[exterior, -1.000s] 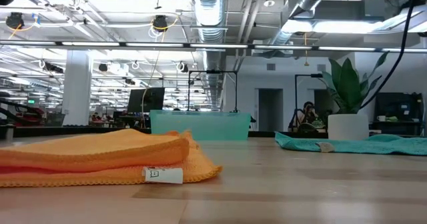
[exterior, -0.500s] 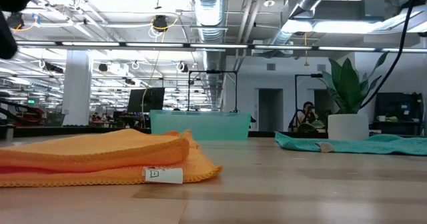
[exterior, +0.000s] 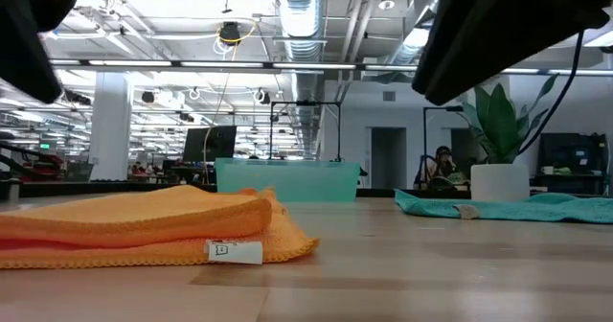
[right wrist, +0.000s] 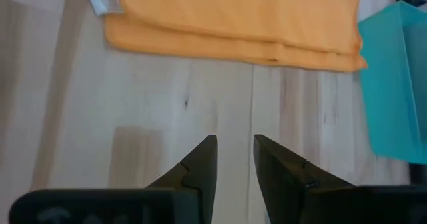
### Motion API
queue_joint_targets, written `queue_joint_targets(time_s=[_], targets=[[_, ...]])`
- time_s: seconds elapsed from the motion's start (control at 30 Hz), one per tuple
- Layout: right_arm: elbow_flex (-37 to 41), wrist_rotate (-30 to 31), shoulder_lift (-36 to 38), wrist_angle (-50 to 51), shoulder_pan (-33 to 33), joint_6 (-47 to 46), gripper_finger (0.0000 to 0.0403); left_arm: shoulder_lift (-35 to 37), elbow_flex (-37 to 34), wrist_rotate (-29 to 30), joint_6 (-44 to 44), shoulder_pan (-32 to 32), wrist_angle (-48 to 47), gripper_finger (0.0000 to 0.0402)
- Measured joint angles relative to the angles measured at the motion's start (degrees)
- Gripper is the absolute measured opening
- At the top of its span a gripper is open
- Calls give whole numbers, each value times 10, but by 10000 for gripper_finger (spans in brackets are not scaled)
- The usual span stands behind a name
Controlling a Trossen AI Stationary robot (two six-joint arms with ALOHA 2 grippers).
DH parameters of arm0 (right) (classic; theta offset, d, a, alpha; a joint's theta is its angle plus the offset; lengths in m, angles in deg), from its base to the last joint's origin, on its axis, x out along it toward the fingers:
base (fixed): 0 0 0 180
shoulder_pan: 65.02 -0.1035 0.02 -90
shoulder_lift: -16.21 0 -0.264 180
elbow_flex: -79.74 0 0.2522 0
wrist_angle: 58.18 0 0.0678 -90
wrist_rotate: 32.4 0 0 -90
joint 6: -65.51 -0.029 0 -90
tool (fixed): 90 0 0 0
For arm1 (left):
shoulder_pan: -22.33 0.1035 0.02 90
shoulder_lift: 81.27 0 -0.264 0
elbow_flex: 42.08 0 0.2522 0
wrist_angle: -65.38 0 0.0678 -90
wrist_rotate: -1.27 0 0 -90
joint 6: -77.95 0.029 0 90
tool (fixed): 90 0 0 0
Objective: Roll microfiber towels into tight, uniform cylinder then place into a basket
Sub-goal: Roll the yellow microfiber towel
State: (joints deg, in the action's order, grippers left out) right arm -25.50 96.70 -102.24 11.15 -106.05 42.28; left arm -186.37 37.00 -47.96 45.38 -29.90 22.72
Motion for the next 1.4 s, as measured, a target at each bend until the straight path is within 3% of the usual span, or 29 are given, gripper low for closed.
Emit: queue_joint_targets(time_s=[0.4, 0.73, 1.13, 1.4], targets=[[0, -3, 0, -40, 15, 12, 122, 0, 0, -26, -21, 5, 1, 119], [0, -70, 0, -81, 45, 13, 122, 0, 0, -45, -50, 5, 1, 122], [0, -84, 0, -91, 43, 23, 122, 0, 0, -43, -72, 5, 1, 194], [0, -97, 1, -184, 35, 97, 122, 0, 0, -20, -51, 4, 5, 198]])
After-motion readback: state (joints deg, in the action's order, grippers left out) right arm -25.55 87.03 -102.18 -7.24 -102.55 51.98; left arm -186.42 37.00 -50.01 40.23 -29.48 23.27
